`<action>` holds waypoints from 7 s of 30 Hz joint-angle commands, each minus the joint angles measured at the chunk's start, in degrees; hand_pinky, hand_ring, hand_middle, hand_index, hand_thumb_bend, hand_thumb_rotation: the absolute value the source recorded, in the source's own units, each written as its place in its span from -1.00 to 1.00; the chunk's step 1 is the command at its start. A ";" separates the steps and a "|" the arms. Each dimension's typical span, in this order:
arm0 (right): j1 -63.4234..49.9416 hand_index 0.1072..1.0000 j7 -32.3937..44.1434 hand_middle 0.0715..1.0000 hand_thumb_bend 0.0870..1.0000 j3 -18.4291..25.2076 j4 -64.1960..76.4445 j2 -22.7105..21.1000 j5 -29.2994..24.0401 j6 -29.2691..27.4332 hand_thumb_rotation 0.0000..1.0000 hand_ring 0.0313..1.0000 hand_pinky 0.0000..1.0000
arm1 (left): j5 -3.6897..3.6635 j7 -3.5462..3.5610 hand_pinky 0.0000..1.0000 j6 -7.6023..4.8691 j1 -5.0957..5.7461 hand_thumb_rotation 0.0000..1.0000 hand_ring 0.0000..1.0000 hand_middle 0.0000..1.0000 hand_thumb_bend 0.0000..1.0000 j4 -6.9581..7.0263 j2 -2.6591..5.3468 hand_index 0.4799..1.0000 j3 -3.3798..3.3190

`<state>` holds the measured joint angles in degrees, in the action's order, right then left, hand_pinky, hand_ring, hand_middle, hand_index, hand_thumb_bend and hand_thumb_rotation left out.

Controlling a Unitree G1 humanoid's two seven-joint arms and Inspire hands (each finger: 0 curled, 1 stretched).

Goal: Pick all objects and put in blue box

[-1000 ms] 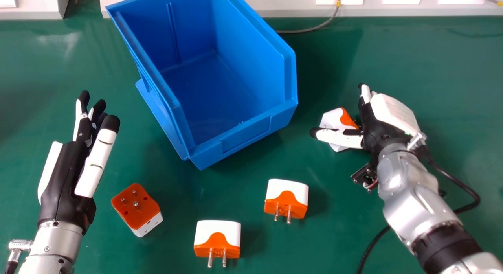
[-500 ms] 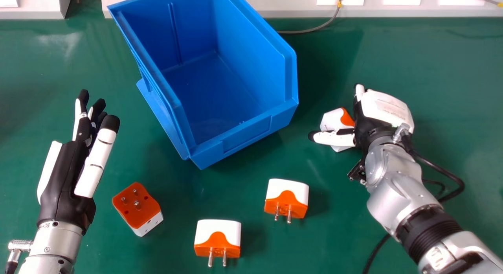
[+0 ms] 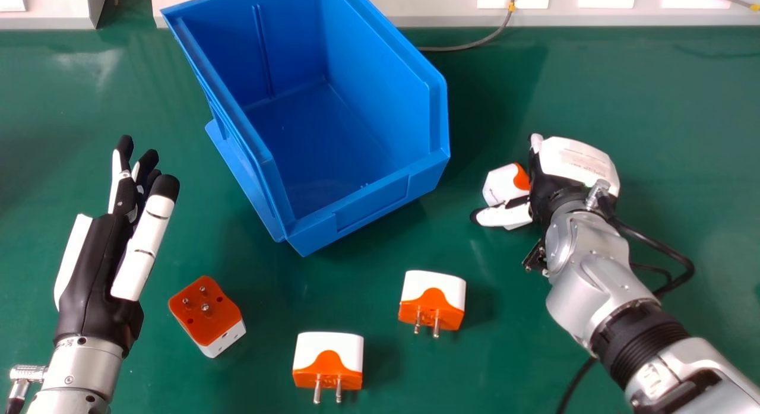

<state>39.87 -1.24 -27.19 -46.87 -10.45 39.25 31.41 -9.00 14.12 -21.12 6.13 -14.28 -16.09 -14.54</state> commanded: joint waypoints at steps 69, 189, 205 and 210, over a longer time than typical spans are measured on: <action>-9.46 -0.06 7.27 -0.11 -0.10 8.51 36.30 -14.95 -1.21 -0.89 -1.00 -0.20 -0.36 | -0.17 0.21 1.00 0.51 -0.04 0.68 1.00 1.00 0.15 2.78 -0.57 1.00 -0.65; -48.19 0.71 -4.84 0.78 0.44 12.01 68.37 -6.14 1.03 -34.08 -0.53 0.77 0.64 | 0.83 -2.50 1.00 4.56 1.39 0.66 1.00 1.00 0.32 7.67 1.86 1.00 1.36; -55.42 1.00 -1.91 1.00 0.74 11.20 68.14 -5.88 5.13 -31.21 -0.15 1.00 1.00 | 1.28 -2.78 1.00 4.01 1.84 0.67 1.00 1.00 0.36 8.05 1.77 1.00 1.49; -54.54 1.00 -1.15 1.00 0.73 9.37 64.89 -5.80 8.21 -29.22 -0.16 1.00 1.00 | 1.37 -2.84 1.00 4.00 1.75 0.67 1.00 1.00 0.34 7.98 1.71 1.00 1.51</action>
<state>-15.26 -2.78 -17.46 18.35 -16.13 46.27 1.84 -7.84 11.28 -15.73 8.22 -7.69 -14.34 -12.80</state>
